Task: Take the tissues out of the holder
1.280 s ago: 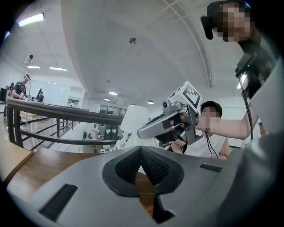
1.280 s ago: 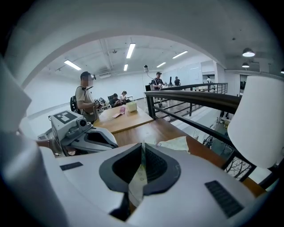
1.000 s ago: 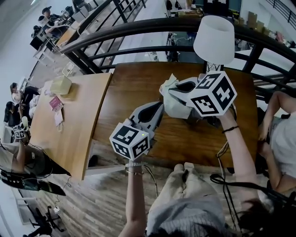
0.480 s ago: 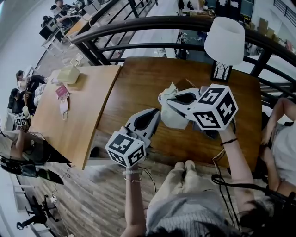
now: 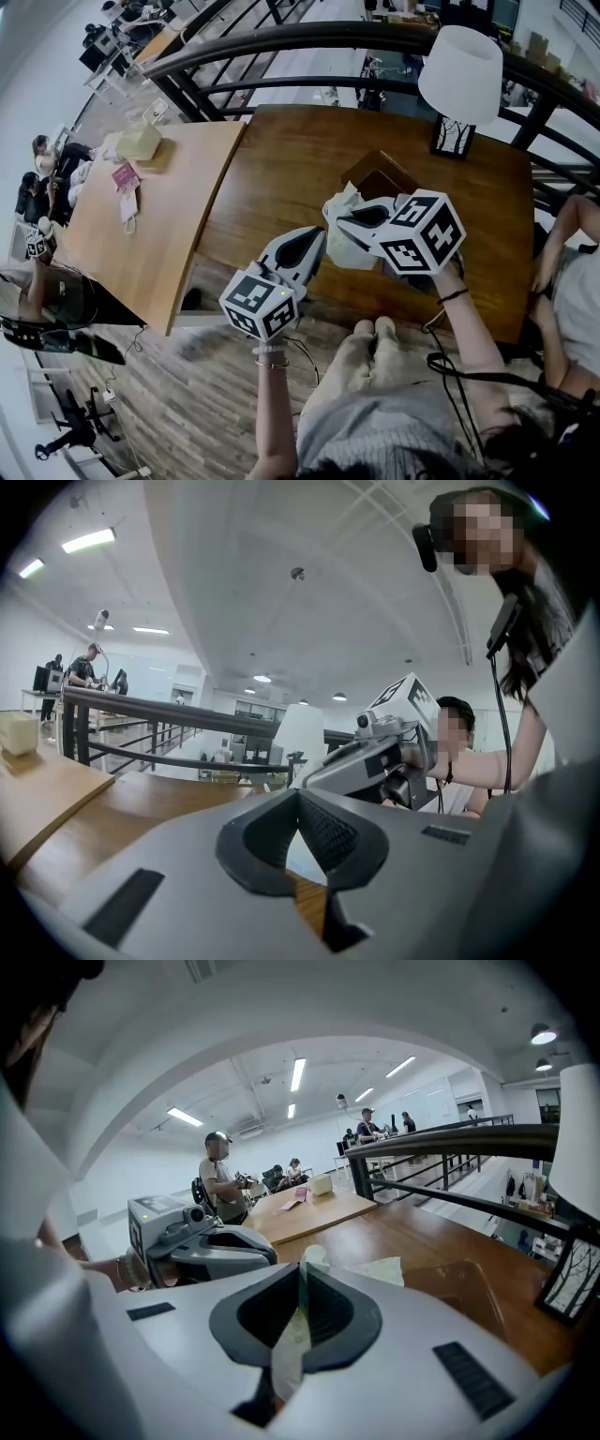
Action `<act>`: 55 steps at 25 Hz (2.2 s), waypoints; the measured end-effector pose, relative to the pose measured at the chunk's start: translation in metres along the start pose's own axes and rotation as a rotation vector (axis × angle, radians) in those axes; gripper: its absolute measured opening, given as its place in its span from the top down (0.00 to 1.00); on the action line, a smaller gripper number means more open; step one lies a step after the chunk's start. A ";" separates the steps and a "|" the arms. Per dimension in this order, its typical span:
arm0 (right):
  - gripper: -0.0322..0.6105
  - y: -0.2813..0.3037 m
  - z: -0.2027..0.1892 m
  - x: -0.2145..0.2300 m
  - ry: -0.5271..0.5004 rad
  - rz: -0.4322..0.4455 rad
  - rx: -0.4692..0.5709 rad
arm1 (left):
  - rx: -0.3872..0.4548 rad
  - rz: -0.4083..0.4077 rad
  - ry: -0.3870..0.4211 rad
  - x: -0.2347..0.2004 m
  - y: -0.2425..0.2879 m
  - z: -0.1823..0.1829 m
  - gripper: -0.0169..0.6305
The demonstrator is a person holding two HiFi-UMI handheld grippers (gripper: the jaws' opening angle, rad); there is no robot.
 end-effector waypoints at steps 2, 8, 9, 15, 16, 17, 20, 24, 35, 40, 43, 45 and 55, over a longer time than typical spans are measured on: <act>0.93 0.006 -0.008 0.003 0.008 -0.008 -0.014 | -0.014 -0.005 -0.014 0.001 0.001 -0.009 0.96; 0.93 0.030 -0.048 0.020 0.029 -0.073 -0.082 | -0.074 -0.010 -0.070 0.005 0.002 -0.045 0.96; 0.93 0.034 -0.056 0.023 0.039 -0.081 -0.092 | -0.084 -0.012 -0.080 0.007 0.001 -0.052 0.96; 0.93 0.053 -0.090 0.034 0.090 -0.110 -0.133 | -0.121 -0.023 -0.129 0.013 0.002 -0.081 0.96; 0.93 0.055 -0.095 0.036 0.098 -0.112 -0.138 | -0.123 -0.025 -0.136 0.013 0.003 -0.085 0.96; 0.93 0.057 -0.099 0.038 0.107 -0.115 -0.142 | -0.126 -0.027 -0.144 0.014 0.003 -0.088 0.96; 0.93 0.060 -0.105 0.042 0.138 -0.121 -0.146 | -0.137 -0.031 -0.164 0.015 0.004 -0.097 0.96; 0.93 0.063 -0.110 0.046 0.158 -0.125 -0.155 | -0.151 -0.039 -0.179 0.017 0.006 -0.106 0.96; 0.93 0.066 -0.119 0.049 0.111 -0.155 -0.218 | -0.172 -0.056 -0.197 0.025 0.014 -0.113 0.96; 0.84 0.061 -0.115 0.048 0.123 -0.151 -0.196 | -0.175 -0.055 -0.200 0.028 0.015 -0.113 0.96; 0.84 0.055 -0.110 0.047 0.124 -0.153 -0.168 | -0.164 -0.054 -0.192 0.029 0.013 -0.108 0.96; 0.84 0.049 -0.103 0.047 0.132 -0.151 -0.135 | -0.153 -0.051 -0.182 0.029 0.011 -0.101 0.96; 0.85 0.003 -0.065 0.014 0.134 -0.082 0.023 | -0.061 -0.062 -0.096 0.033 0.001 -0.046 0.96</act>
Point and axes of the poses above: the fingertips, and each gripper's own axes: y forward along the fingers, x to its right, z out of its top, the point moved 1 cm from there along -y, backward along the fingers, and after that the axes turned 13 degrees about y, right-handed, at the moved point
